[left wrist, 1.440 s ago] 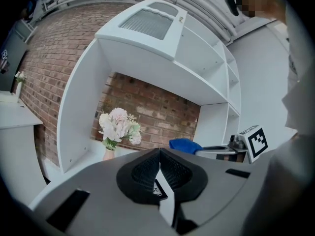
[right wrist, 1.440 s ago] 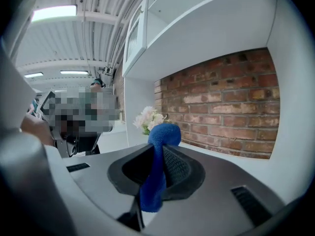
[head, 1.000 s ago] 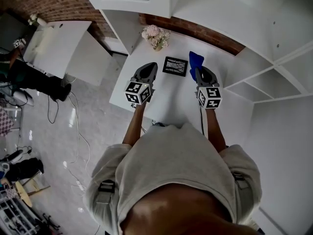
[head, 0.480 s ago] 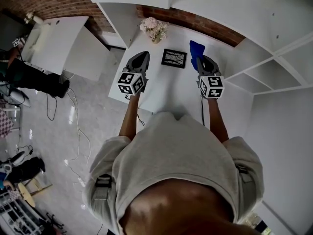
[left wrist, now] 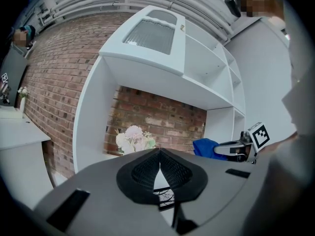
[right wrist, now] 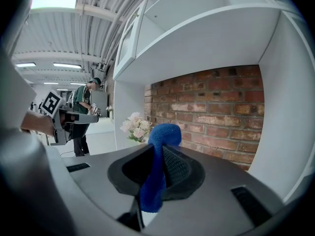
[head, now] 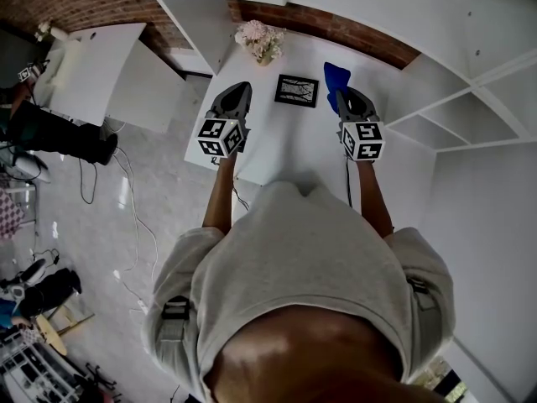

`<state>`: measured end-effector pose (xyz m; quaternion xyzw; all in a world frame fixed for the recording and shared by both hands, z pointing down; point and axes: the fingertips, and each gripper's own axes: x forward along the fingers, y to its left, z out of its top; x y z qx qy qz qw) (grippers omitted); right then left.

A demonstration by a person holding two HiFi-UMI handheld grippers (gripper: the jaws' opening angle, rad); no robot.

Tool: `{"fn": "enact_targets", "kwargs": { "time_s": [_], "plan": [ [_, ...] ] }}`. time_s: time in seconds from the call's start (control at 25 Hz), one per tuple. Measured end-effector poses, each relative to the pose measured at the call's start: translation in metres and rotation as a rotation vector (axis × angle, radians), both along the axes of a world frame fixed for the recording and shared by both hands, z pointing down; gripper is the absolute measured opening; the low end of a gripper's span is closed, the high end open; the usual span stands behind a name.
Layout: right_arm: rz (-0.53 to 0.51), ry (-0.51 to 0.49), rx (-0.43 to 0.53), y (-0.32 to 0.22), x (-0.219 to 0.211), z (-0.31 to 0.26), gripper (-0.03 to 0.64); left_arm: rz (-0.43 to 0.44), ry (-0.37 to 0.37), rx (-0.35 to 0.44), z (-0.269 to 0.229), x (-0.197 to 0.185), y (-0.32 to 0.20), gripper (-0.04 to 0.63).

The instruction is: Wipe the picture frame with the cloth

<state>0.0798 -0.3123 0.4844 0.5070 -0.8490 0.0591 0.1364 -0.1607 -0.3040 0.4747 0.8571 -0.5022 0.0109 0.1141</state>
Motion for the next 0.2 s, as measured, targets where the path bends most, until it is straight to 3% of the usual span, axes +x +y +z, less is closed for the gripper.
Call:
{"fn": "enact_targets", "kwargs": {
  "time_s": [0.2],
  "plan": [
    [-0.01, 0.006, -0.002, 0.0004, -0.0013, 0.0017, 0.061, 0.005, 0.002, 0.0, -0.0008, 0.0048, -0.0015, 0.017]
  ]
}}
